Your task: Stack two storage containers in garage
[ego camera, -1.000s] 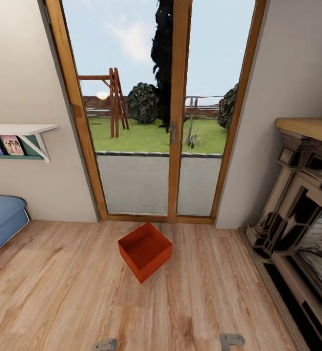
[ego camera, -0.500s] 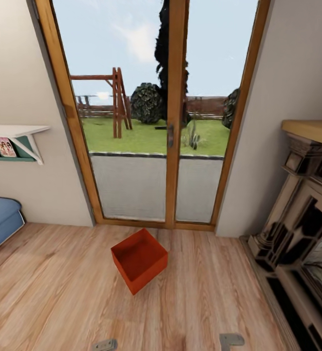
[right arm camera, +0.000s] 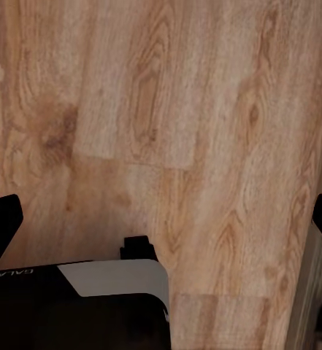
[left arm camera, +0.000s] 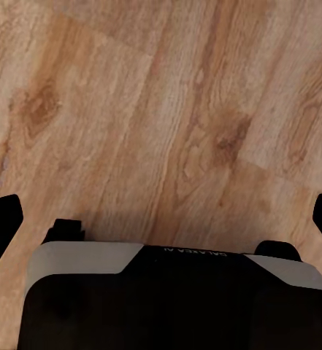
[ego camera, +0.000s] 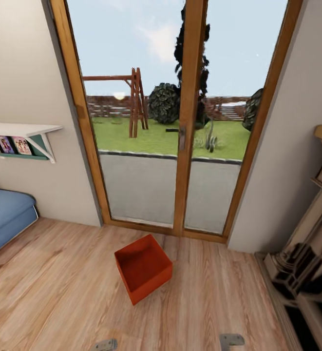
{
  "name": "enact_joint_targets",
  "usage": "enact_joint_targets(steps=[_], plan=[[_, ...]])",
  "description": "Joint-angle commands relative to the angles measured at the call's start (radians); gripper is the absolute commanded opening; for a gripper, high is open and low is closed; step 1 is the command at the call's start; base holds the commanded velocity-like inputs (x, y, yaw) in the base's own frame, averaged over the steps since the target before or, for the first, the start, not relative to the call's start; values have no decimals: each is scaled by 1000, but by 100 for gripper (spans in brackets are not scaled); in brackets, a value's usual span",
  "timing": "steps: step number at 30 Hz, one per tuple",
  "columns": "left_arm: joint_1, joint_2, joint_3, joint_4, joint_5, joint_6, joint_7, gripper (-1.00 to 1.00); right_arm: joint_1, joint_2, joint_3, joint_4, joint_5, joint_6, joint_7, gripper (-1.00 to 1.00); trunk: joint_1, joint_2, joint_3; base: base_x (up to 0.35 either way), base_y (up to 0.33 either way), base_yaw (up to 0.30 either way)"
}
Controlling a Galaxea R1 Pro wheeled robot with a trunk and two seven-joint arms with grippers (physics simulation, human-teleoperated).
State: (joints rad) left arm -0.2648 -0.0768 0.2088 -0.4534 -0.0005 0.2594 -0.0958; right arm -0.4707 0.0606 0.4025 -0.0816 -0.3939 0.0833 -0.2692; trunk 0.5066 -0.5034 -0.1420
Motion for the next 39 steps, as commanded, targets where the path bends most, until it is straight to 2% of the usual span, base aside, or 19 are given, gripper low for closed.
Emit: enact_joint_targets(steps=[1,21,39], plan=[[-1,-1,8,-2,0,8,-5,100,0,-1,9,-3,-6,7,-5,100,1,-2,-2,270,-234,230],[-1,-1,8,-2,-1,8,-5,100,0,0,9,-3,-6,7,-5,100,1,-2,-2,270,-234,219],[-1,-1,7,-2,-1,8,-5,100,0,0,9,-3,-7,7,-5,100,1,-2,-2,260,-239,12]])
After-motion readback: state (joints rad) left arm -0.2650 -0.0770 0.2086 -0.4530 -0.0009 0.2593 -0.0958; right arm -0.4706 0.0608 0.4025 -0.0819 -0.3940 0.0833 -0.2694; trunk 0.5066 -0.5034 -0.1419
